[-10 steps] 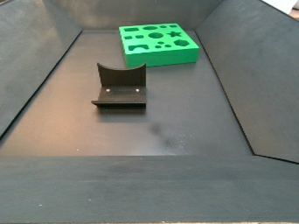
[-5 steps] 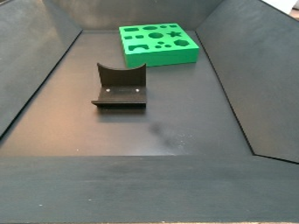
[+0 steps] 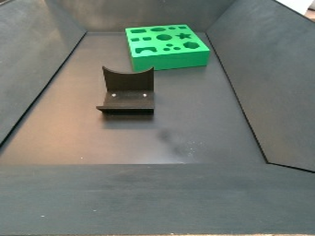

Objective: Pick up the oval object. Move up. Place the oval object on the fixture. Regrasp the oval object. Move to above the board. Insert the oval object.
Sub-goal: Insert the oval object.

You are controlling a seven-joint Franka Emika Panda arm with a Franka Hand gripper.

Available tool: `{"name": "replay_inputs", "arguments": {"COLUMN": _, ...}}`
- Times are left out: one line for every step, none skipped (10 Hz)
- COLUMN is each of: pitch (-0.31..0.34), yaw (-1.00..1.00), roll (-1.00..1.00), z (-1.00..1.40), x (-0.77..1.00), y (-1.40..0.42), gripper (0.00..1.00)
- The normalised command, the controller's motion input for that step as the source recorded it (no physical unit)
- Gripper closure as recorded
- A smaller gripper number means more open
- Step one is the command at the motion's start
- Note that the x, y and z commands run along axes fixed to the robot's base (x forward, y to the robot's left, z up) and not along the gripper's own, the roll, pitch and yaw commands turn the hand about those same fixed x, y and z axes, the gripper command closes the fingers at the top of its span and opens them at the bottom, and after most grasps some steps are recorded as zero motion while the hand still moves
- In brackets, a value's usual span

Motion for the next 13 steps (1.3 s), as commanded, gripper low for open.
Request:
{"name": "replay_inputs", "arguments": {"pitch": 0.000, "yaw": 0.07, "roll": 0.00, "z": -0.23, "x": 0.14, "y": -0.19, "gripper": 1.00}}
{"name": "replay_inputs", "arguments": {"pitch": 0.000, "yaw": 0.06, "roll": 0.00, "z": -0.25, "x": 0.11, "y": -0.19, "gripper": 1.00}}
{"name": "replay_inputs", "arguments": {"pitch": 0.000, "yaw": 0.06, "roll": 0.00, "z": -0.25, "x": 0.14, "y": -0.20, "gripper": 1.00}}
{"name": "replay_inputs", "arguments": {"pitch": 0.000, "yaw": 0.06, "roll": 0.00, "z": -0.27, "x": 0.15, "y": -0.20, "gripper": 1.00}}
{"name": "replay_inputs", "arguments": {"pitch": 0.000, "yaw": 0.06, "roll": 0.01, "z": -0.30, "x": 0.11, "y": -0.20, "gripper": 1.00}}
{"name": "replay_inputs", "arguments": {"pitch": 0.000, "yaw": 0.06, "roll": 0.02, "z": -0.31, "x": 0.14, "y": -0.20, "gripper": 1.00}}
{"name": "replay_inputs", "arguments": {"pitch": -0.016, "yaw": 0.04, "roll": 0.02, "z": -0.33, "x": 0.08, "y": -0.20, "gripper": 1.00}}
{"name": "replay_inputs", "arguments": {"pitch": -0.029, "yaw": 0.05, "roll": 0.06, "z": -0.39, "x": 0.08, "y": -0.21, "gripper": 1.00}}
{"name": "replay_inputs", "arguments": {"pitch": -0.039, "yaw": 0.07, "roll": 0.11, "z": -0.43, "x": 0.00, "y": -0.23, "gripper": 1.00}}
{"name": "replay_inputs", "arguments": {"pitch": -0.011, "yaw": 0.09, "roll": 0.12, "z": -0.43, "x": 0.05, "y": -0.21, "gripper": 1.00}}
{"name": "replay_inputs", "arguments": {"pitch": -0.009, "yaw": 0.09, "roll": 0.17, "z": -0.44, "x": 0.00, "y": -0.22, "gripper": 1.00}}
{"name": "replay_inputs", "arguments": {"pitch": 0.000, "yaw": 0.09, "roll": 0.17, "z": -0.40, "x": 0.07, "y": -0.17, "gripper": 1.00}}
{"name": "replay_inputs", "arguments": {"pitch": 0.000, "yaw": 0.09, "roll": 0.18, "z": -0.41, "x": 0.01, "y": -0.17, "gripper": 1.00}}
